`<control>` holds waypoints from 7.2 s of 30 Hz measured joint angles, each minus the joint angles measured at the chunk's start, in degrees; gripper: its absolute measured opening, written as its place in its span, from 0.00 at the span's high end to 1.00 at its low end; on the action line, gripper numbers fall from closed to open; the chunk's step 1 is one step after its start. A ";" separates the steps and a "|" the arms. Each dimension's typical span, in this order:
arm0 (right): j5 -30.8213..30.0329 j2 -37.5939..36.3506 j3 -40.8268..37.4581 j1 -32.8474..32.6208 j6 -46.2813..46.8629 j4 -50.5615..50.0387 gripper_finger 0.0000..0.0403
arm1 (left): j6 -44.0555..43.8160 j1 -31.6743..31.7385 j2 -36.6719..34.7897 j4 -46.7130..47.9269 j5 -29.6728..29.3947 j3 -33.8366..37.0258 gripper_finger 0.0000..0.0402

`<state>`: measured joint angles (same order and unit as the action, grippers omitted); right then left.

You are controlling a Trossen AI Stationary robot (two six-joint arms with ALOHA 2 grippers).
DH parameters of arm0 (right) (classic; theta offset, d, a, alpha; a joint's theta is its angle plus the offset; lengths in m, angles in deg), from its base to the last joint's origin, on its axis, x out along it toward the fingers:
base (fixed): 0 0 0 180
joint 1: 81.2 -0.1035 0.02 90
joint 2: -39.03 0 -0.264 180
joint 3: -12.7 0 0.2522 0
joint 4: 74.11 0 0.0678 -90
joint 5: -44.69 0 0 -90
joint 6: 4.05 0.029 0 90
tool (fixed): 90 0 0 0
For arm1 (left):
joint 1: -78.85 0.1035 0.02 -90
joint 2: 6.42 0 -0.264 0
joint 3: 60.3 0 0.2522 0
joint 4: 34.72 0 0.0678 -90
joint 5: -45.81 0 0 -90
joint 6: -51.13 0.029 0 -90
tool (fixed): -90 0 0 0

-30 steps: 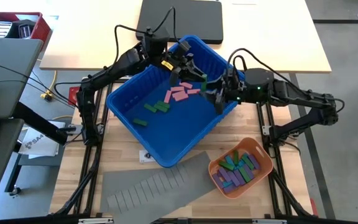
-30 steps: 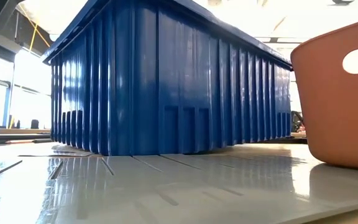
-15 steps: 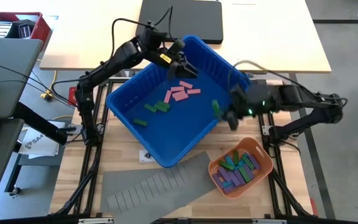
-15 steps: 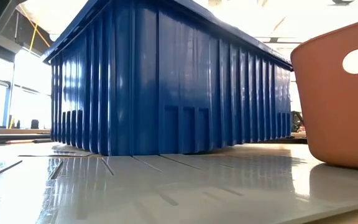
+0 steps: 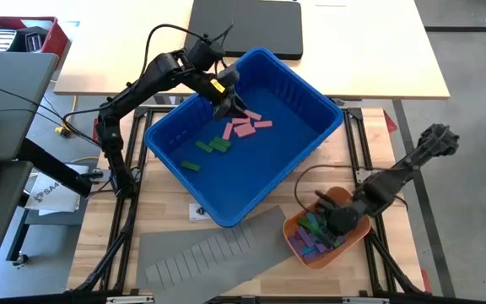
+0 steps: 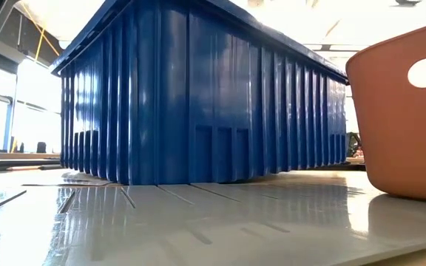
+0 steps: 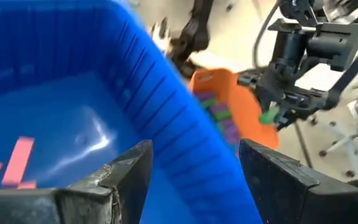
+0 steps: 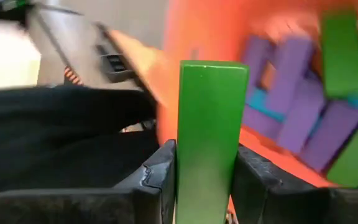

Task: Sort blocks
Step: Put the green block into the orange bin

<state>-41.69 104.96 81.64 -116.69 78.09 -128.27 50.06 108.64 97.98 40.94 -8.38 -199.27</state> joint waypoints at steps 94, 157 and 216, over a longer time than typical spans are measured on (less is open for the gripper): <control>-22.81 -6.49 14.29 -1.12 12.49 -49.42 0.57 | 11.73 -13.62 29.37 13.01 -37.13 -1.69 0.54; -25.63 0.89 32.95 34.44 -65.19 17.50 0.29 | -16.29 -11.52 3.64 -45.40 5.91 2.38 0.79; 2.98 -5.46 -20.05 1.70 7.85 -0.80 0.76 | 8.19 -2.80 -0.97 21.82 -12.41 6.90 0.41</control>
<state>-38.71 99.50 61.59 -114.98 85.95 -129.07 58.26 105.84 97.01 62.76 -20.79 -192.37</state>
